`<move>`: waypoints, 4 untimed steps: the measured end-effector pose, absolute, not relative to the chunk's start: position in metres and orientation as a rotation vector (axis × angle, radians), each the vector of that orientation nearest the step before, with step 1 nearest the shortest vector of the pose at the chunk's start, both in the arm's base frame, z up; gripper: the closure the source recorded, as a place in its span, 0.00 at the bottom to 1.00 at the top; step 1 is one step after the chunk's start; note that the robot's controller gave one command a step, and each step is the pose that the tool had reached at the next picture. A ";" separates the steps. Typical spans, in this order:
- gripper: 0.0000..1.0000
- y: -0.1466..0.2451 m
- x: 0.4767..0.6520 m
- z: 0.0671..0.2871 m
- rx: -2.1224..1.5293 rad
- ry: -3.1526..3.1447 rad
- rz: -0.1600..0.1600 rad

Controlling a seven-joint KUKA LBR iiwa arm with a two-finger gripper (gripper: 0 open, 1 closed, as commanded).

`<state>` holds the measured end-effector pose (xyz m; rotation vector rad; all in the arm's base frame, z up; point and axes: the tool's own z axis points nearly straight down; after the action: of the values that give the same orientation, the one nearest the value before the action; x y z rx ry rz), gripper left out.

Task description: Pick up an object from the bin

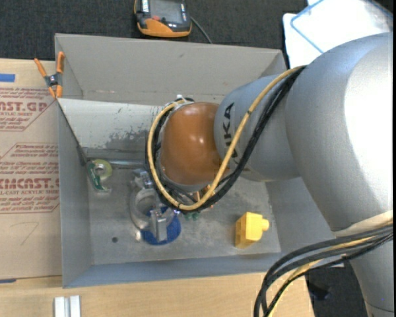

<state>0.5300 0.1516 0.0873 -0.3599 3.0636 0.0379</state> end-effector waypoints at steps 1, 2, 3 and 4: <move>1.00 0.152 0.530 0.087 -0.361 3.066 0.039; 1.00 0.152 0.530 0.087 -0.361 3.066 0.039; 1.00 0.126 0.523 0.086 -0.297 3.038 0.067; 1.00 0.110 0.520 0.085 -0.330 3.021 0.076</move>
Offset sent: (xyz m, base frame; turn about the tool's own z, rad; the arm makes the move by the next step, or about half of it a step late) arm 0.0000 0.0000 0.0000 0.0000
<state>0.5203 0.1096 0.0845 -0.3299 3.0208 0.0765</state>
